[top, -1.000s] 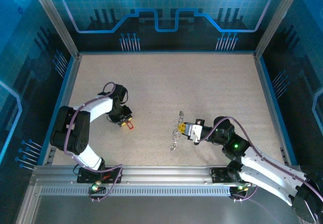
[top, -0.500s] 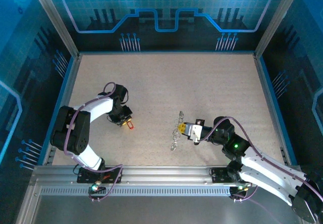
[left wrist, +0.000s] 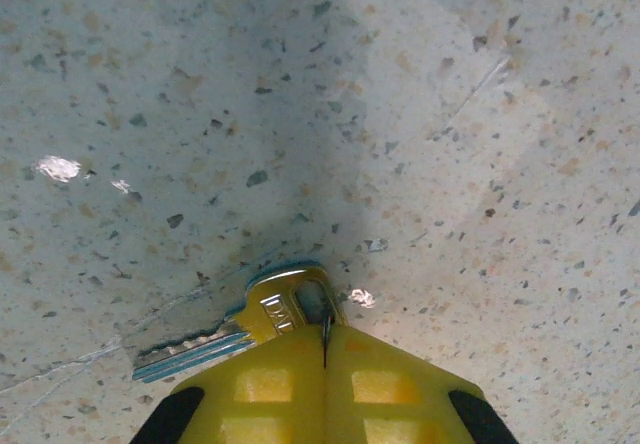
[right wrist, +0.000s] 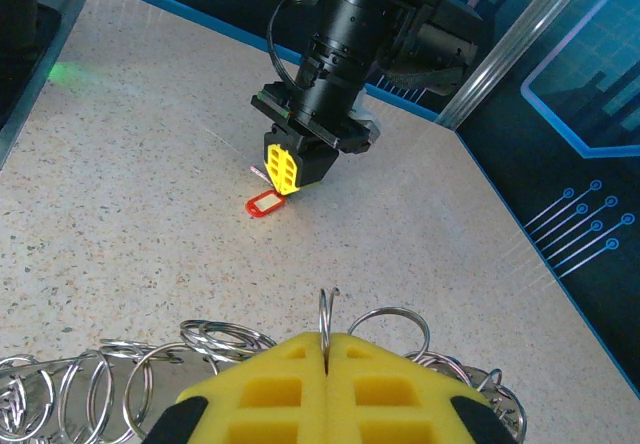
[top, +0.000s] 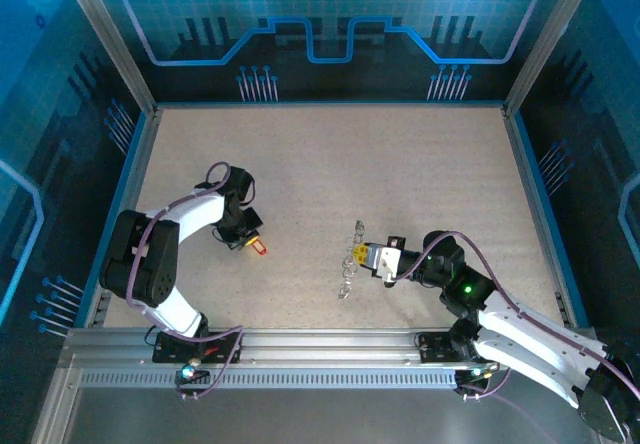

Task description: Put the keys on the keyring

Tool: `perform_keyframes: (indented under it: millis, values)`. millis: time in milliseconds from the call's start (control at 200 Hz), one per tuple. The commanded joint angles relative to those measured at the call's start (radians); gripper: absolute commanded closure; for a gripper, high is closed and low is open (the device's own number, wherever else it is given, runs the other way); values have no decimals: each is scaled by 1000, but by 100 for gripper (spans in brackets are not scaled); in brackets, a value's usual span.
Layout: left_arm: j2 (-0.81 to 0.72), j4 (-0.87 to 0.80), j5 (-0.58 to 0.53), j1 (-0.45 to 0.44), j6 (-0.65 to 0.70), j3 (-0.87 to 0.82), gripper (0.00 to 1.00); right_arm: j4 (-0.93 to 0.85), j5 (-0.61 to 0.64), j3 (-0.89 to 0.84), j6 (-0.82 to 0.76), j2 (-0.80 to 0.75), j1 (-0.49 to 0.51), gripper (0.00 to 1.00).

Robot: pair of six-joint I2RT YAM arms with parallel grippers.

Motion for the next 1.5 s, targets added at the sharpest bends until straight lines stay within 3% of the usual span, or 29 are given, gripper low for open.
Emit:
perform_keyframes:
  millis: [0,170,340,730,865,961,1281,1381,1496]
  values:
    - [8,-46,11,-10,58,42,100,15,-22,13,-10,-12,5,100]
    - [-55,-42,27,-39,201,70,100,24,-28,11,-7,-1,5,100]
    - [-218,140,46,-125,379,31,100,36,-57,-3,6,-14,-8,100]
    - [-529,555,488,-262,1063,-176,100,56,-94,7,28,0,-28,100]
    - [-615,634,522,-324,1292,-287,100,64,-92,12,47,21,-36,100]
    - [-631,702,479,-351,1300,-319,100,49,-112,31,52,51,-38,100]
    - [-558,529,542,-460,1604,-242,100,14,-256,102,70,159,-47,100]
    - [-528,468,510,-473,1633,-194,100,13,-274,104,73,162,-51,100]
    - [-530,511,494,-490,1661,-208,100,-35,-273,125,71,175,-53,100]
